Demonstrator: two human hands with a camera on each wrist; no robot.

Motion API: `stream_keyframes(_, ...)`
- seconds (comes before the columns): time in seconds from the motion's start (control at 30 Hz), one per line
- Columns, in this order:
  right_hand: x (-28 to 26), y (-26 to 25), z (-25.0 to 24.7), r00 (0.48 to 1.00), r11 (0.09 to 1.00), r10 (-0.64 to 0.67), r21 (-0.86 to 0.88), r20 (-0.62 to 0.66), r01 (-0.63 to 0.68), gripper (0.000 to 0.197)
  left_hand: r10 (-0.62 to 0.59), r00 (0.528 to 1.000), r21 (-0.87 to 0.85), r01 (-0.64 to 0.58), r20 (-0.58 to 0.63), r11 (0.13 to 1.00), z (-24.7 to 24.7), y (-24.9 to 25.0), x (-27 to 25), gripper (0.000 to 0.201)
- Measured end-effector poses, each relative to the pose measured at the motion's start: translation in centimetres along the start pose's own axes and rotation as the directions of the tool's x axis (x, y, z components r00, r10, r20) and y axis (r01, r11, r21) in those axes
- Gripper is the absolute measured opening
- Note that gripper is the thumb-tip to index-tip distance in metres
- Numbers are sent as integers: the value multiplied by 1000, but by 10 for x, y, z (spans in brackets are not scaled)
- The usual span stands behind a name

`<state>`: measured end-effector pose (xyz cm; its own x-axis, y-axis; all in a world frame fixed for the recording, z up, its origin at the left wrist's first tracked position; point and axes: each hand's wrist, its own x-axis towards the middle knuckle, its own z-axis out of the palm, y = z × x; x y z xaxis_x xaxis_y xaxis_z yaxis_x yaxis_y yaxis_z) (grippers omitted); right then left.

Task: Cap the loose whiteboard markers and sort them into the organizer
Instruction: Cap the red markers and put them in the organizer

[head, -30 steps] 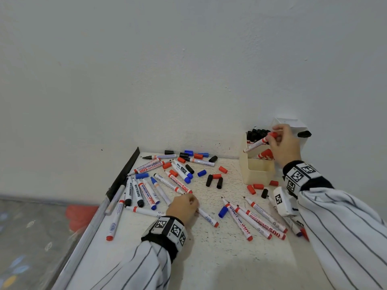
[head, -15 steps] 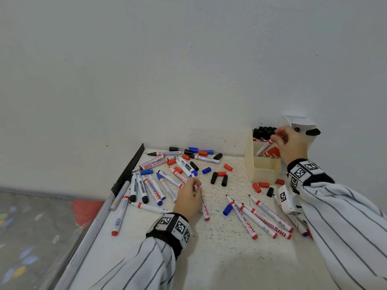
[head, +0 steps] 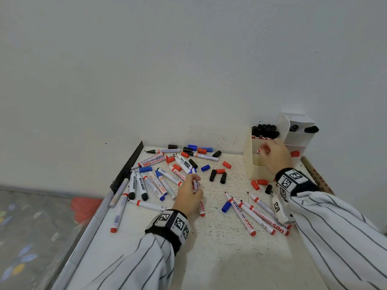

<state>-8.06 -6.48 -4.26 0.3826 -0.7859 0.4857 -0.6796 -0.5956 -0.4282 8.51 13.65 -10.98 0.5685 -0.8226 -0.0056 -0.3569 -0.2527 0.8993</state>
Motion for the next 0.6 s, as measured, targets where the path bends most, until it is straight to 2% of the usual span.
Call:
stream_keyframes(0.07, -9, -4, 2, 976, 996, 49, 59, 213, -63, 12, 9, 1000, -38, -9, -3, 999, -1, 1, -1, 26)
stream_keyframes(0.1, -15, -6, 3, 926, 993, 93, 36, 365, -114, 13, 2, 1000, -62, -3, -9, 998, -2, 1, -1, 28)
stream_keyframes(0.17, -28, -7, 6, 765, 972, 204, -37, 610, -230, 19, -23, 1000, -90, 21, -17, 996, -3, 1, -1, 30)
stream_keyframes(0.2, -34, -7, 9, 701, 962, 249, -88, 668, -258, 26, -32, 999, -93, 30, -16, 995, -3, 2, -1, 31)
stream_keyframes(0.23, -39, -6, 12, 671, 957, 280, -142, 687, -254, 31, -36, 999, -94, 35, -13, 995, -3, 2, -1, 33)
stream_keyframes(0.3, -48, -6, 15, 677, 950, 313, -205, 666, -237, 36, -40, 999, -96, 39, -11, 995, -2, 2, -1, 36)
stream_keyframes(0.4, -55, -5, 19, 710, 949, 315, -224, 629, -223, 28, -41, 999, -110, 40, -11, 993, -2, 2, -1, 38)
stream_keyframes(0.5, -56, -5, 20, 735, 953, 304, -194, 607, -234, 14, -30, 1000, -114, 30, -1, 993, -2, 4, -2, 36)
stream_keyframes(0.6, -53, -6, 21, 791, 958, 282, -116, 543, -261, 18, 2, 1000, -136, -2, -4, 991, -3, 4, -3, 33)
